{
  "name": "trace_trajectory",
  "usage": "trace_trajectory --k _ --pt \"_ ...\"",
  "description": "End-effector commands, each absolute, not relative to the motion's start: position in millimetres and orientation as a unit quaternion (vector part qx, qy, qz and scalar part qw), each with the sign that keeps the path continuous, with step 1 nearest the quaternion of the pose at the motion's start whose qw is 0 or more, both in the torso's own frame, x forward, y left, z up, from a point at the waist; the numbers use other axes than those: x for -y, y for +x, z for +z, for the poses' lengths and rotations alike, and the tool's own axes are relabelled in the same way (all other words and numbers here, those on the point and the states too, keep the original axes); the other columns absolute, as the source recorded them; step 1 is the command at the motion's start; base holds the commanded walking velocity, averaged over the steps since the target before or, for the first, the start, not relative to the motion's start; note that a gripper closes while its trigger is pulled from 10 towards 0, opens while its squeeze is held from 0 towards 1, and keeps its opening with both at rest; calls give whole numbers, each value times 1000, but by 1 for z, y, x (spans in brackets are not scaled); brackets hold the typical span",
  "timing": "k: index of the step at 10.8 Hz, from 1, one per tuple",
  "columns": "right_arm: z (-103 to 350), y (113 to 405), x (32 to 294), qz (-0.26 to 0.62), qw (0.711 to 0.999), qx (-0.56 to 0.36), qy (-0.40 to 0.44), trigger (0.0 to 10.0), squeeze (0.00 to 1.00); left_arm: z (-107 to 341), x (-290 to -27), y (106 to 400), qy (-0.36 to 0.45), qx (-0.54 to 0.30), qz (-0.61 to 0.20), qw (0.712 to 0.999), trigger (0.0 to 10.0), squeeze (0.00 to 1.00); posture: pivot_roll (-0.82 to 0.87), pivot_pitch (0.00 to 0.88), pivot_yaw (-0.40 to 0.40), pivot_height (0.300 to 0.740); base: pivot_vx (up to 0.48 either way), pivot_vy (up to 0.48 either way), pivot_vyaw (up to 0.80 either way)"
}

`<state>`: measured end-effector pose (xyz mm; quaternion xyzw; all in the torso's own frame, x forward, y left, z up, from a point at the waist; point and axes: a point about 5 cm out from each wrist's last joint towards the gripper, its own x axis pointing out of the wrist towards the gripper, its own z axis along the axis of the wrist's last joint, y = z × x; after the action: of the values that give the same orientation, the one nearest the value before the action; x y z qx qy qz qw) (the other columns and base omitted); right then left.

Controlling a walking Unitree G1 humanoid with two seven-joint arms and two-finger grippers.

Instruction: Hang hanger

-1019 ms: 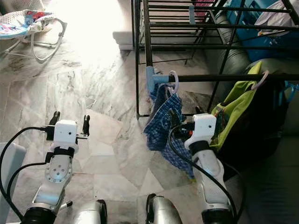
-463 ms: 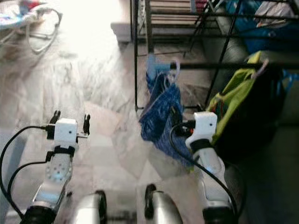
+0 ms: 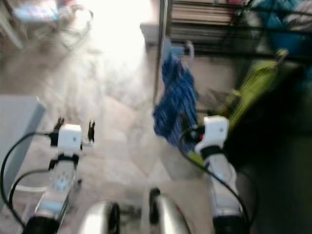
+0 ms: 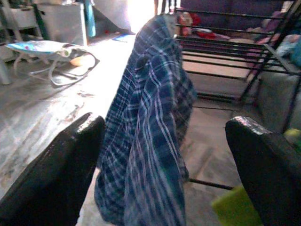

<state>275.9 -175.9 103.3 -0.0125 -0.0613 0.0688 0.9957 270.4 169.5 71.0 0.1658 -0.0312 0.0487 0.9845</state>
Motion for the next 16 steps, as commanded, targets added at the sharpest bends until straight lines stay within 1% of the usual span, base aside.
trace_trajectory --k 1,4,10,11,12,13,14,16 --pt "101 275 178 62 996 59 -14 10000 1000 70 -171 270 169 29 50 984 10000 0 -21 195 -29 740 -255 0 0" --pt "101 275 179 58 996 60 -20 10000 1000 70 -170 270 170 29 49 984 10000 0 -20 195 -31 740 -249 0 0" --pt "99 278 180 49 997 57 -19 10000 1000 71 -169 270 170 34 49 984 10000 0 -14 188 -34 740 0 0 0" --pt "100 280 182 44 997 54 -25 10000 973 72 -169 272 167 34 48 984 10000 0 -16 184 -36 740 0 0 0" --pt "98 282 184 39 998 43 -31 10000 459 72 -168 274 157 31 42 986 10000 0 -16 184 -37 740 0 0 0" --pt "98 283 184 35 998 42 -26 10000 0 74 -167 275 143 32 25 989 10000 0 -16 184 -37 740 0 0 -800" --pt "100 284 185 34 998 47 -29 10000 0 76 -167 275 136 38 13 990 10000 0 -18 186 -38 740 292 0 -800" --pt "99 284 185 32 998 46 -29 10000 0 75 -167 274 144 37 14 989 10000 0 -17 188 -36 740 285 120 -800"
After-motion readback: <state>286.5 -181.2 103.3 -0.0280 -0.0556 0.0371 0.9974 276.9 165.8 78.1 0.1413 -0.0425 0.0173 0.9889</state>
